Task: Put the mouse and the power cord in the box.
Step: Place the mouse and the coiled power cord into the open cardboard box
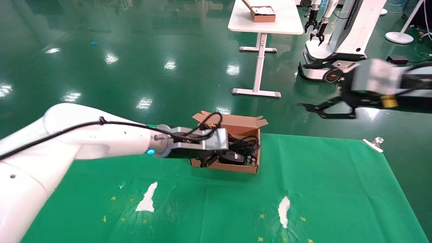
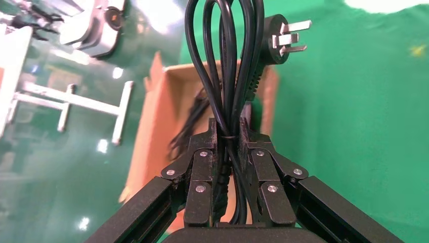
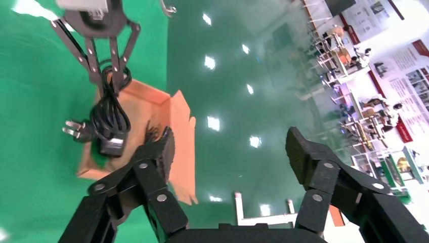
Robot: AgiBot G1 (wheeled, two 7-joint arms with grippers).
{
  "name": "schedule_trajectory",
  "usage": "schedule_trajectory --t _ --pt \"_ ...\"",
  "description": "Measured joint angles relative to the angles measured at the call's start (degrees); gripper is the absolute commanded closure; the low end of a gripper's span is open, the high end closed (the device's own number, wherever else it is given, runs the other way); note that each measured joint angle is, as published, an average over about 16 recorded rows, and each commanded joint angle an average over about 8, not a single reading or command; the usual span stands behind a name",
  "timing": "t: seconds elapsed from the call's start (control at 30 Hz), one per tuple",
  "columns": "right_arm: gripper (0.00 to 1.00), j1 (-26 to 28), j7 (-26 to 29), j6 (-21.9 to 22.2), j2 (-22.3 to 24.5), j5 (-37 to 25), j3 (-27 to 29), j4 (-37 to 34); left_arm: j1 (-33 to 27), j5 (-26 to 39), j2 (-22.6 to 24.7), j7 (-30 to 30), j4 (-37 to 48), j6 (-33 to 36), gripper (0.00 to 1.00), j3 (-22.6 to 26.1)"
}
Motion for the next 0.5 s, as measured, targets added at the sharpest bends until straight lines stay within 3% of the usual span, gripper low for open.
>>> schedule_trajectory --t 0.1,0.33,0.37,0.5 --pt "0.00 1.67 1.70 -3.51 2.71 -0.40 -0.31 1.16 0.59 -0.72 -0.02 -1.40 -3.00 -1.89 1.00 3.10" --pt "0.00 3.81 6.88 -7.21 7.09 -1.57 -1.12 6.43 0.02 -2.91 0.07 -6.77 -6.90 -8.31 0.99 9.73" --pt "0.00 3.86 7.73 -7.54 7.62 -1.65 -1.18 7.48 -0.16 -3.14 0.08 -7.63 -7.26 -9.35 0.95 10.70" --pt "0.00 3.48 11.41 -8.22 9.62 -1.75 -1.30 12.43 -0.99 -3.98 0.11 -11.27 -8.35 -13.27 0.45 14.56"
